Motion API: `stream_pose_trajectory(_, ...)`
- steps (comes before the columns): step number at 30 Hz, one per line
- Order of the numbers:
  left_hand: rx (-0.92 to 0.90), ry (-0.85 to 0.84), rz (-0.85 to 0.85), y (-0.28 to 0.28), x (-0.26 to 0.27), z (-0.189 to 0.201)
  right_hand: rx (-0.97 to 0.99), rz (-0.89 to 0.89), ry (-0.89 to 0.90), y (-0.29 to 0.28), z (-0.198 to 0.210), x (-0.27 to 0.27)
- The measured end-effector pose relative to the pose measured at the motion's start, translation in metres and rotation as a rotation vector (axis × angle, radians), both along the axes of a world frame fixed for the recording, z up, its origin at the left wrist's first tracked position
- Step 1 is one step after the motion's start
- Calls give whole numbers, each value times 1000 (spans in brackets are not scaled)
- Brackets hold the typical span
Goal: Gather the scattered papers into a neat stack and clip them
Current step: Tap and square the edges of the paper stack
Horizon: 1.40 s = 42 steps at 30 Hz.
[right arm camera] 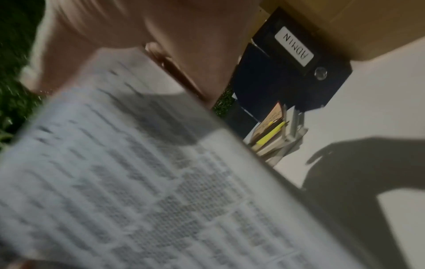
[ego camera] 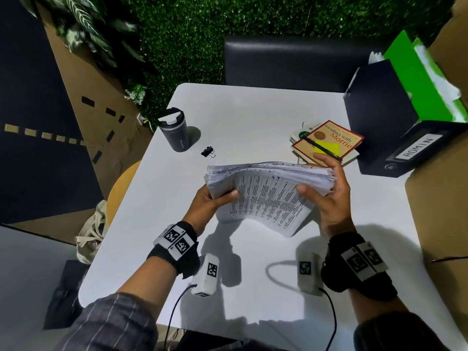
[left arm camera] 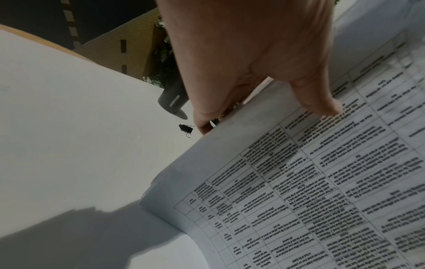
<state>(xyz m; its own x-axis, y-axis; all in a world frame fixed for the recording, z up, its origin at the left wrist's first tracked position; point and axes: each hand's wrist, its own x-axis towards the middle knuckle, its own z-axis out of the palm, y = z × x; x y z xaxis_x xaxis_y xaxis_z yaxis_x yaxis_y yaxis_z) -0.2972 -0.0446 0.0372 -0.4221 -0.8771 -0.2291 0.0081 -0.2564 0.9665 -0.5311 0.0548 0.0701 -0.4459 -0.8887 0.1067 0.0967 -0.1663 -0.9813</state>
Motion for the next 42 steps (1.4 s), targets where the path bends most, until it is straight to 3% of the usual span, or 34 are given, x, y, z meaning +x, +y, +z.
stream_pose_trajectory(6,49,27,19,13,-14,14,270,32,-47,-3,-8,15)
stream_pose_trajectory(12,-22,181,65,16,-7,33,-8,-30,-92,-1,19,24)
stream_pose_trajectory(18,-158,140,103,11,5,38,206,48,-10,3,-10,17)
stream_pose_trajectory(29,-241,122,358,5,-16,60,233,90,-36,8,-13,15)
stream_pose_trajectory(34,-281,97,348,5,-7,49,198,122,9,0,-14,16)
stream_pose_trajectory(36,-240,117,265,5,-2,45,193,114,5,-3,-14,18)
stream_pose_trajectory(39,-302,53,105,6,6,40,214,32,-31,-8,-13,19)
stream_pose_trajectory(42,-251,9,114,3,5,37,277,-90,-123,-11,-9,21)
